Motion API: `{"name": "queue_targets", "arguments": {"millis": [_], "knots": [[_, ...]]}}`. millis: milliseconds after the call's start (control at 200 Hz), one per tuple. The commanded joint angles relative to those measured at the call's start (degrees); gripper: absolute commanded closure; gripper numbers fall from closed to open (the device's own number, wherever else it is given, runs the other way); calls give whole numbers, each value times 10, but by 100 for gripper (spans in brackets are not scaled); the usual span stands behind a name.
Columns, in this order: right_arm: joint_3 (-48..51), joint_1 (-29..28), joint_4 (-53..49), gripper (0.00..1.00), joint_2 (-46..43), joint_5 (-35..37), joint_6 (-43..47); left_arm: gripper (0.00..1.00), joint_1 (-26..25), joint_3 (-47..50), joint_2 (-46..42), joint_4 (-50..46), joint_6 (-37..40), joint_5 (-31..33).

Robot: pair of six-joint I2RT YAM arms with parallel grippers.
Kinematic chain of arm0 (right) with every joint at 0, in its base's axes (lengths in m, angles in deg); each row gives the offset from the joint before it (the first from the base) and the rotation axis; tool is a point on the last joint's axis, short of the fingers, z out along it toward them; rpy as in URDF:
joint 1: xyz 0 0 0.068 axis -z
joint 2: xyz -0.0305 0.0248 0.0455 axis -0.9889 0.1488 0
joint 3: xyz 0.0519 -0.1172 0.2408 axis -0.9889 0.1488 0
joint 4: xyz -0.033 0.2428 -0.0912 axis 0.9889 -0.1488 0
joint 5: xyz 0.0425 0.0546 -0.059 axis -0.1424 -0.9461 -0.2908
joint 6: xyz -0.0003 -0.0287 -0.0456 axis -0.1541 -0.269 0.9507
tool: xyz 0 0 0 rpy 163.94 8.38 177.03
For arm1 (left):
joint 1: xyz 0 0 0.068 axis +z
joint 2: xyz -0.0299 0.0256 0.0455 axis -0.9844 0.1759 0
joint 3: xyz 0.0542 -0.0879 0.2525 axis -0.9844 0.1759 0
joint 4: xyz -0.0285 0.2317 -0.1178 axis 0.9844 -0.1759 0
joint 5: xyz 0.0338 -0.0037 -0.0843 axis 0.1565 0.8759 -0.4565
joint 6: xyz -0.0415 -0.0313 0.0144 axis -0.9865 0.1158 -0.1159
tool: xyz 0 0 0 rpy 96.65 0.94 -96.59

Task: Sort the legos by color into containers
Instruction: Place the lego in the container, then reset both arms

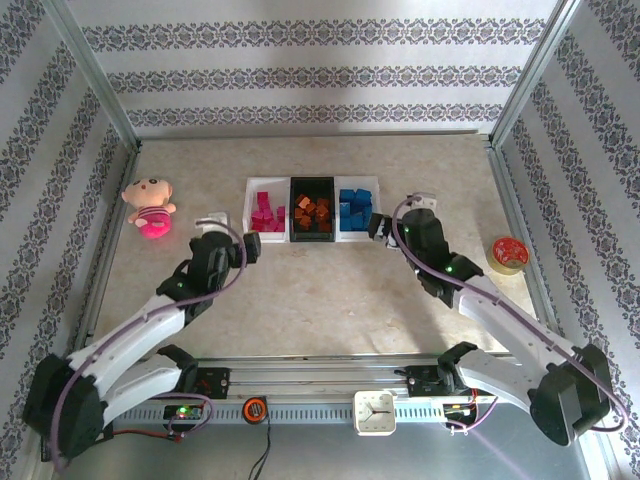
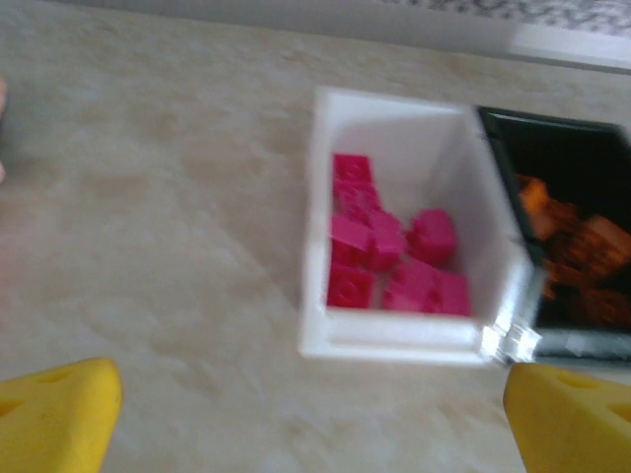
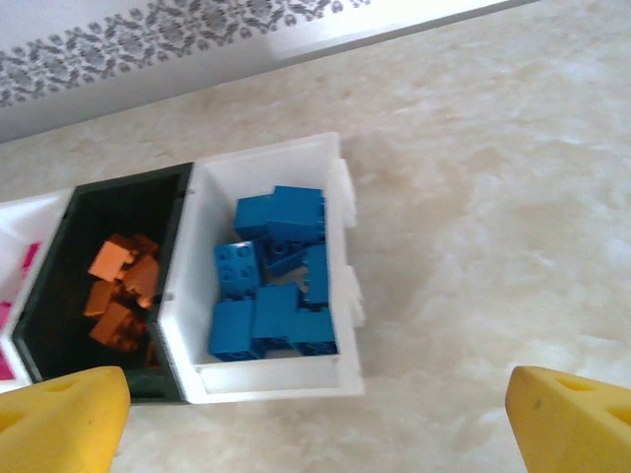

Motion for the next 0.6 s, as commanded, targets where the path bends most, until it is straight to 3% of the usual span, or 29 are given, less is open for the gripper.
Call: {"name": "queue_targets", "arguments": {"millis": [0,175,370,595], "knots": [[17,-4,39,2,-31,67,-10,1,75,-36,69,78,80,-30],[23,-5,8,2,-66,126,-7,1,174,-51,166,108,127,-62],[37,6,7,2,-88,152,11,1,187,-6,224,267,206,-45],[43,36,11,2,-96,155,25,1,207,64,303,472,247,-124]]}}
